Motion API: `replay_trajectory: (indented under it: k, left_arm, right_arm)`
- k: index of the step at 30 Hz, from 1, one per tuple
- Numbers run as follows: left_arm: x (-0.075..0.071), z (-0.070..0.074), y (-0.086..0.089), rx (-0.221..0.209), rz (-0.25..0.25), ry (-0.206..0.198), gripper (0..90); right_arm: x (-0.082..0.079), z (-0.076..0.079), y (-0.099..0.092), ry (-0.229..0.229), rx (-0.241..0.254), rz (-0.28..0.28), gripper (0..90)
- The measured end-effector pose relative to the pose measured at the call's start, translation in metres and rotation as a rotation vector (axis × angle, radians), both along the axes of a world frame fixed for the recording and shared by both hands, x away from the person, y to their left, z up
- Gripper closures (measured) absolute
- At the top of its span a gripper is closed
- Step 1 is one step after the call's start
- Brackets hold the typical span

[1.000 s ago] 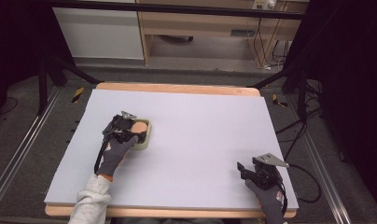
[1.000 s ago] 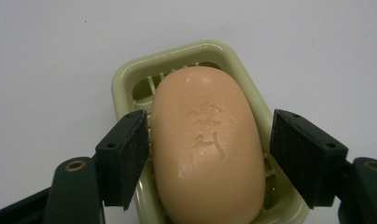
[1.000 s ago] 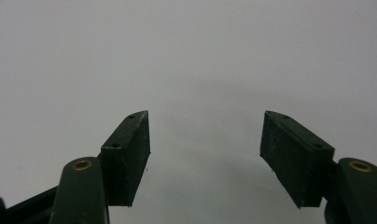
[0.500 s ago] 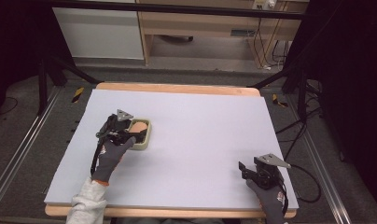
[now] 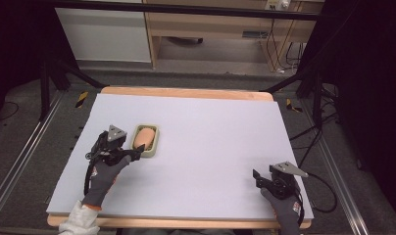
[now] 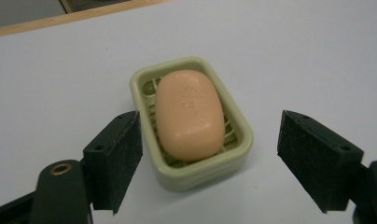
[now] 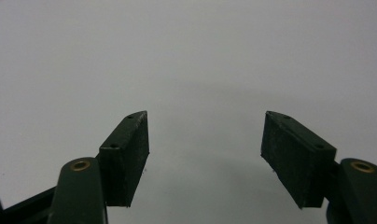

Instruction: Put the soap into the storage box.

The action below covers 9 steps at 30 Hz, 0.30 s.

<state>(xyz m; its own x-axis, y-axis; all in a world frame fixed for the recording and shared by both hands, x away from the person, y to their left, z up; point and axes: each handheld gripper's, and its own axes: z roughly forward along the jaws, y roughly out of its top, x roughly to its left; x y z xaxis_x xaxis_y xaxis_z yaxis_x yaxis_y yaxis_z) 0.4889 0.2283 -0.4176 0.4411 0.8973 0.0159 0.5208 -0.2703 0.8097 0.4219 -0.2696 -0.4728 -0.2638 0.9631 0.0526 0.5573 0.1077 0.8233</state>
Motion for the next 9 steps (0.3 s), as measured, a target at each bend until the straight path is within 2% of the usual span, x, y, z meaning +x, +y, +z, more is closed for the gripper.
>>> replay_trajectory:
  k: [6,9]
  left_arm:
    - [-0.019,-0.011,0.013,-0.012,0.013,-0.010,20.0]
    - [-0.027,-0.020,0.017,0.002,0.018,0.002,19.5]
  right_arm:
    - [0.000,0.000,-0.001,0.001,0.000,-0.006,32.2]
    - [-0.001,0.000,-0.002,0.001,0.002,-0.009,32.2]
